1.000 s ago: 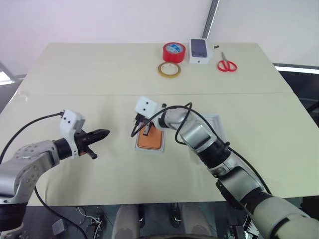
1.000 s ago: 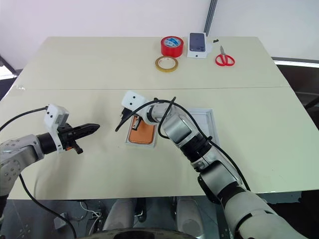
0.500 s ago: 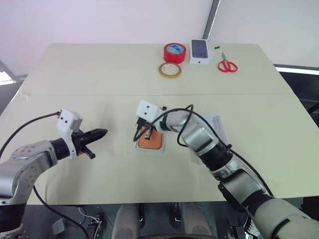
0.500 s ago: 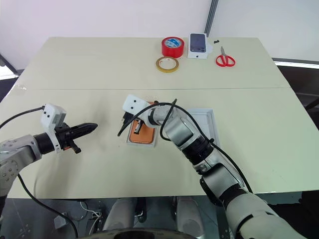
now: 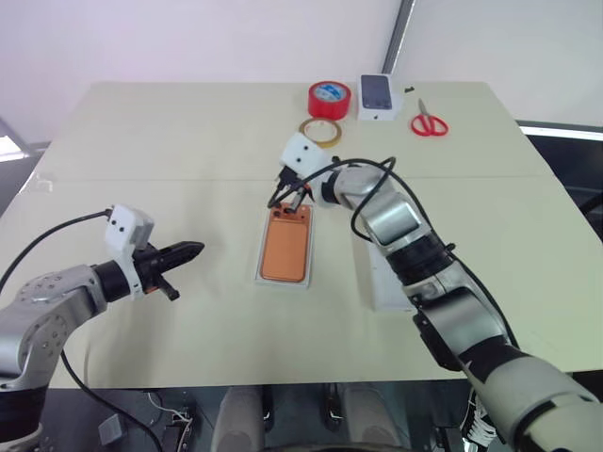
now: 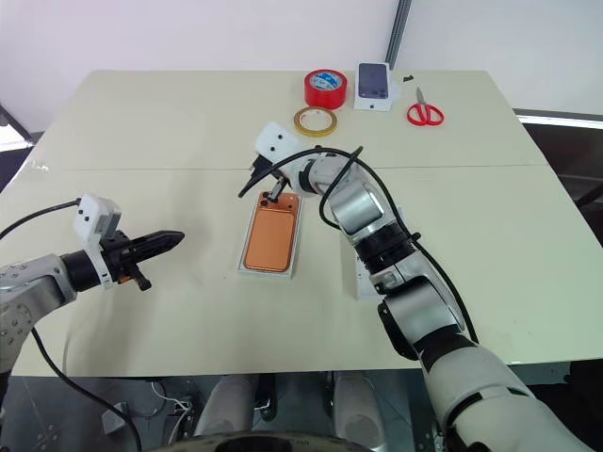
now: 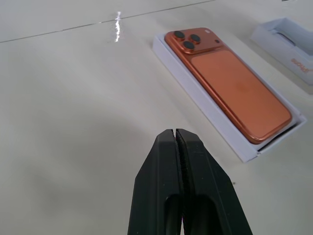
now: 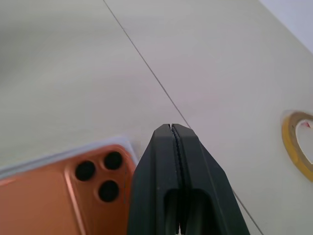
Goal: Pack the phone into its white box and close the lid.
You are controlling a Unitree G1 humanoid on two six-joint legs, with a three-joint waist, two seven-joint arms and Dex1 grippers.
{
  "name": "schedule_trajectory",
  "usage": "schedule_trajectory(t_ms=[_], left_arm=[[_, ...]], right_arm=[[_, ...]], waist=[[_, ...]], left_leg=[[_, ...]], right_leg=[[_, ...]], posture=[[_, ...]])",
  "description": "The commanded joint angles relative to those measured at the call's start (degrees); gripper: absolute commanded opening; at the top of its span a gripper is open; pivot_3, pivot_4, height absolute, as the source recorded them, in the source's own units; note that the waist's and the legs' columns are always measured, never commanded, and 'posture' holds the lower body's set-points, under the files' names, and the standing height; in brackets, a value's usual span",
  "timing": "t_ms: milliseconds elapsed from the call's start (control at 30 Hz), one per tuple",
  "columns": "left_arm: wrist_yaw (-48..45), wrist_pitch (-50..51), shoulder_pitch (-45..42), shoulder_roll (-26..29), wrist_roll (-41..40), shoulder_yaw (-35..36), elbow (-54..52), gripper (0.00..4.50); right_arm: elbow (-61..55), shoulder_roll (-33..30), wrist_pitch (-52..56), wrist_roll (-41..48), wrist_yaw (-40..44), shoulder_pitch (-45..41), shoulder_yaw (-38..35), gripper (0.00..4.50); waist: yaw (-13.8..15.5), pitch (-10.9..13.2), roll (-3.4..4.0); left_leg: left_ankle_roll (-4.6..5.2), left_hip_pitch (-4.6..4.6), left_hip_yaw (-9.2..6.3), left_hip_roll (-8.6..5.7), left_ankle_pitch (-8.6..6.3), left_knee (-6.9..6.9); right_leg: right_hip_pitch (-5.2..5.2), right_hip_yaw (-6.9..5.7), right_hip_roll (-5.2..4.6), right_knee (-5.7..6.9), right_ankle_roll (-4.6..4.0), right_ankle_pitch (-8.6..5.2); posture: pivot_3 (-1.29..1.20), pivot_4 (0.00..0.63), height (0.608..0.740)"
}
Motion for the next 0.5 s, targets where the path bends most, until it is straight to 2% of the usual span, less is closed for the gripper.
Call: schedule_trajectory(t_ms=[33, 267, 500], left_arm=[[-1.58, 0.04, 0.65, 0.65, -0.56, 1.45, -2.18, 0.10], [-4.63, -0.03, 4.95, 1.65, -0.95, 2.21, -6.19, 0.10], [-4.58, -0.17, 6.60, 1.37, -0.56, 2.67, -7.20, 0.10]], right_arm=[[5.64, -0.08, -5.01, -0.75, -0.02, -2.81, -0.69, 0.00], [15.87, 1.13, -11.46, -2.25, 2.01, -4.51, 0.34, 0.00], [16.99, 1.51, -13.28, -2.94, 4.37, -3.86, 0.49, 0.00]], waist=[[-0.10, 0.01, 0.01], [-1.24, 0.01, 0.01], [-1.27, 0.01, 0.01]], left_leg=[[0.01, -0.01, 0.01, 0.00, 0.01, 0.00], [0.03, 0.01, 0.02, 0.00, 0.02, 0.02], [0.01, 0.08, 0.00, 0.02, 0.03, 0.01]], right_leg=[[-0.01, 0.00, 0.01, 0.00, 0.00, 0.00], [0.02, 0.03, 0.01, 0.03, 0.02, 0.00], [0.03, 0.04, 0.03, 0.11, 0.02, 0.00]], posture=[[0.00, 0.150, 0.740], [0.00, 0.150, 0.740], [0.00, 0.150, 0.740]])
